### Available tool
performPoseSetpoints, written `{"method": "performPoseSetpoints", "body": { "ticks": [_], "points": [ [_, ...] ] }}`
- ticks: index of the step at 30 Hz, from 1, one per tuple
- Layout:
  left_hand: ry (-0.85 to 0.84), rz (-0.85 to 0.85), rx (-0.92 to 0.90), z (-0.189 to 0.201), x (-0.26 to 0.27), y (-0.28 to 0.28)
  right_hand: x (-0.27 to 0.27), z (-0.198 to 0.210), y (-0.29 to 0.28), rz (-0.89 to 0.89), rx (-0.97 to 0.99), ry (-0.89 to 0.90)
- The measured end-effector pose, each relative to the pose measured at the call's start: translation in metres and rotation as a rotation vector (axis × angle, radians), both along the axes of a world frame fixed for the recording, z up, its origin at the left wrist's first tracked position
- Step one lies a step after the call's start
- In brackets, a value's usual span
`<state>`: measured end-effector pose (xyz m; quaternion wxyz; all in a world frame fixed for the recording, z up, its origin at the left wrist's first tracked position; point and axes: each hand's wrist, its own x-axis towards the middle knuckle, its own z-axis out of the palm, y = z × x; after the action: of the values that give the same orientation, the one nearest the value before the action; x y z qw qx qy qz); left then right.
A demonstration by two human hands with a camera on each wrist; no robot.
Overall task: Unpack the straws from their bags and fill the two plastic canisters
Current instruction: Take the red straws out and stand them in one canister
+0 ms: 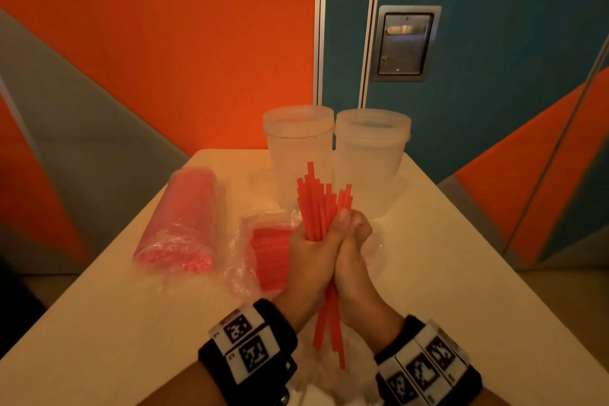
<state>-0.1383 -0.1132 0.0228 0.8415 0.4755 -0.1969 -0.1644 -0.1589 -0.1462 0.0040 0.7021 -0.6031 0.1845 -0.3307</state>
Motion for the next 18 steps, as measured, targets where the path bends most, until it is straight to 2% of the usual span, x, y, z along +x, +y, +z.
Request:
{"method": "performPoseSetpoints", "body": {
  "ticks": [2,5,7,10,12,15,16,18],
  "points": [
    [-0.055,0.028,0.056,0.0,-0.001,0.0,0.005,-0.001,0.002,-0.137,0.051,-0.094],
    [-0.113,0.071,0.109,0.0,0.0,0.001,0.008,-0.001,0.002,-0.164,0.119,-0.139],
    [-0.134,0.094,0.114,0.001,0.001,0.002,0.005,0.0,0.0,-0.095,0.106,-0.131],
    [-0.17,0.111,0.117,0.007,0.008,0.006,-0.009,0.005,-0.009,0.184,0.127,-0.185],
    [-0.166,0.152,0.092,0.014,0.018,0.012,-0.023,0.008,-0.019,0.372,-0.026,-0.129],
    [-0.224,0.201,0.097,0.022,0.022,0.017,-0.04,0.004,-0.024,0.513,-0.451,0.2],
    [-0.261,0.189,0.111,0.023,0.018,0.017,-0.04,0.002,-0.02,0.466,-0.56,0.269],
    [-0.34,0.16,0.144,0.021,0.005,0.017,-0.035,0.002,-0.007,0.25,-0.577,0.26]
  ]
}}
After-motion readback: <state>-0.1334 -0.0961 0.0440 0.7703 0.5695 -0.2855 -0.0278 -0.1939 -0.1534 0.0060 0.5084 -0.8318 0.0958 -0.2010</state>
